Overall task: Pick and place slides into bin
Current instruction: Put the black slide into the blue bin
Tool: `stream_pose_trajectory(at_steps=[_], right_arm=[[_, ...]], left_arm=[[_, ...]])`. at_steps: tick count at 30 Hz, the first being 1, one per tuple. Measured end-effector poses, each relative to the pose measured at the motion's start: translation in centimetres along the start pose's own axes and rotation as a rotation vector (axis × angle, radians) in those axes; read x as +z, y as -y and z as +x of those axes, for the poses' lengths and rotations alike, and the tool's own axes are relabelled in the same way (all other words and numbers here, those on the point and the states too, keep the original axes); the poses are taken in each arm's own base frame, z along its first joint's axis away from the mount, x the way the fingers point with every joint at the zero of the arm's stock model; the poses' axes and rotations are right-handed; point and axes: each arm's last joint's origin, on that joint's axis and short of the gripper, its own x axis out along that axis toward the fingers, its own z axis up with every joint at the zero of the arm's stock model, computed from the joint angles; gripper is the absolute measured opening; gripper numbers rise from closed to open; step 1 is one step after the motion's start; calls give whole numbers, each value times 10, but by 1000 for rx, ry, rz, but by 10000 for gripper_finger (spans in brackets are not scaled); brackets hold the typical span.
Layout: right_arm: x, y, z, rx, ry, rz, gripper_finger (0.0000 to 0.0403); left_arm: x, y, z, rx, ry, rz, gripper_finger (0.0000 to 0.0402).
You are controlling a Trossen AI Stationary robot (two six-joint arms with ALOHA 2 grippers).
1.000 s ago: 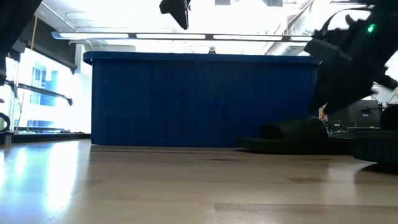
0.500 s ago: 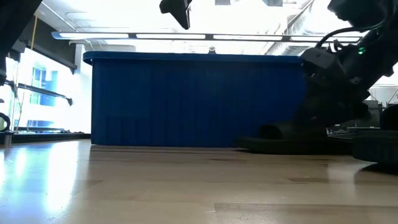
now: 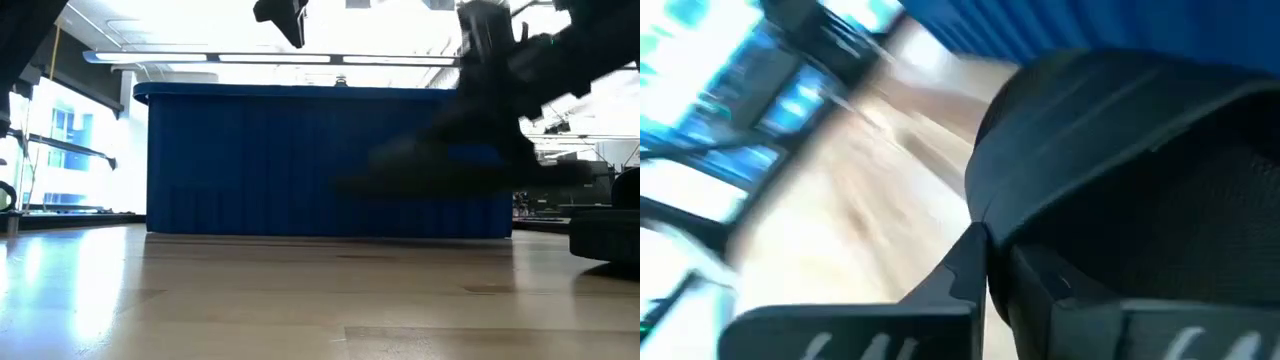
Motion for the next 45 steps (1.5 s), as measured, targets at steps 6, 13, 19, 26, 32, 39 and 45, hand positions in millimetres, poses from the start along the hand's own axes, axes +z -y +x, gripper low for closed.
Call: stream_pose_trajectory(at_steps=[6, 13, 19, 26, 32, 39, 45], right_arm=[[3, -26, -12, 187, 111, 4, 5], [8, -61, -25, 246, 228, -62, 3], [32, -103, -32, 279, 337, -250, 2], [47, -121, -31, 186, 375, -386, 1], [75, -121, -22, 94, 451, -505, 1], [152, -117, -2, 31, 387, -679, 0], [207, -71, 34, -29, 218, -632, 0]], left_arm=[[-4, -1, -4, 1, -6, 4, 90], [-22, -14, -27, 32, 37, -50, 90], [-39, -22, -47, 47, 80, -111, 90], [-44, -24, -54, 15, 122, -127, 90], [-42, -28, -55, 40, 157, -129, 90], [-40, -33, -56, 84, 178, -105, 90], [-43, -35, -58, 145, 131, -115, 90]])
